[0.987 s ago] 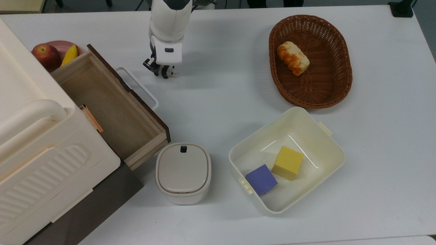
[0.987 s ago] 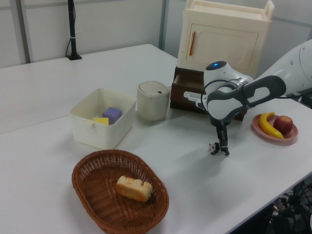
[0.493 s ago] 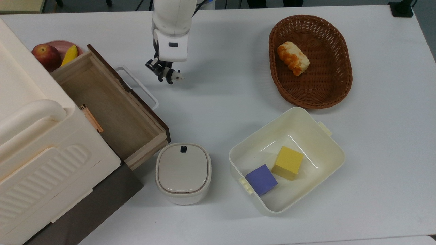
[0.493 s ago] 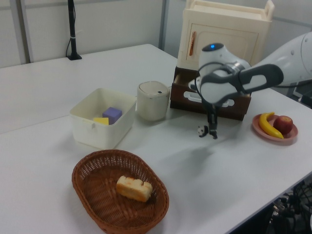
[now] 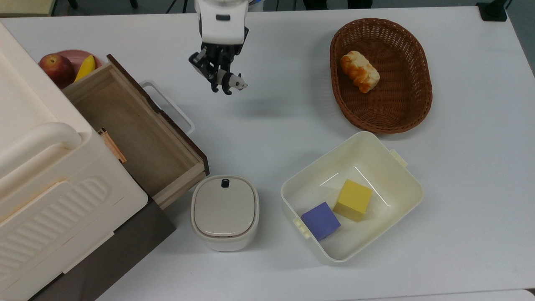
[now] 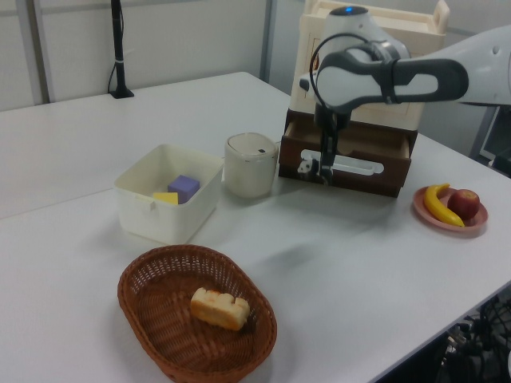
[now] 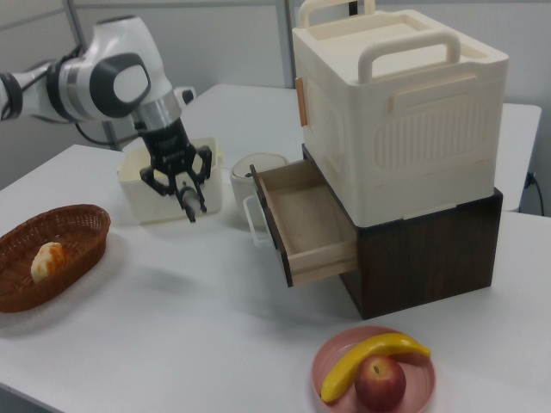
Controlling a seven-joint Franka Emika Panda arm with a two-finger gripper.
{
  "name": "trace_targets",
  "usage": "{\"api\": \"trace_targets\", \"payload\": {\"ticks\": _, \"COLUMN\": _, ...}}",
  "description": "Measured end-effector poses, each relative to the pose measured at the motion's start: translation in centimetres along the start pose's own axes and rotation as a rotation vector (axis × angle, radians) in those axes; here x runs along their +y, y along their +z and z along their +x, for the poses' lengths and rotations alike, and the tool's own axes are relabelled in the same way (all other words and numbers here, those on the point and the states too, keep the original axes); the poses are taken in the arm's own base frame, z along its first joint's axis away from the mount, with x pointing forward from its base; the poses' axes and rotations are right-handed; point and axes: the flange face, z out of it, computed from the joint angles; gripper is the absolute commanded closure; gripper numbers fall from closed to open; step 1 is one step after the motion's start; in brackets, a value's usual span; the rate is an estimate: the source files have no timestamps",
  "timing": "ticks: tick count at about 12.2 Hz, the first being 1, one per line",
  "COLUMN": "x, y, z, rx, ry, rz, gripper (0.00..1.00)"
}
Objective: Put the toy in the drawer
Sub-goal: 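Lift the panda toy and carry it toward the open wooden drawer, then lower the panda toy into the drawer and open the gripper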
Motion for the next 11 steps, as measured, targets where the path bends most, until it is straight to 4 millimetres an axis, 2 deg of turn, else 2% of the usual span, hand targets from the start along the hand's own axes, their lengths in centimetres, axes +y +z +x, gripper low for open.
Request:
{"api": "trace_targets", "payload": {"ticks": 1, "x": 0.7, "y": -1.2, "z": -0.1, "rx": 0.025, "ry": 0.018, "rz": -0.01, "gripper": 1.0}}
{"api": "trace_targets", "payload": {"ticks": 3, "x": 2.2, "y": -2.3, "z": -1.1, "rx": 0.046, "ry": 0.058, "rz": -0.022, "gripper": 1.0}}
{"api": "trace_targets", "payload": {"ticks": 5, "x": 5.1, "y": -3.7, "z": -3.6, "rx": 0.087, "ry": 0.138, "rz": -0.028, "gripper": 1.0}}
{"api": "trace_targets", "payload": {"ticks": 8, "x": 10.8, "y": -3.3, "z": -8.5, "rx": 0.099, "ry": 0.264, "rz": -0.041, "gripper": 1.0}}
{"api": "trace_targets", "payload": {"ticks": 11, "x": 14.7, "y": -1.7, "z": -11.6, "rx": 0.084, "ry": 0.34, "rz": -0.048, "gripper": 1.0}}
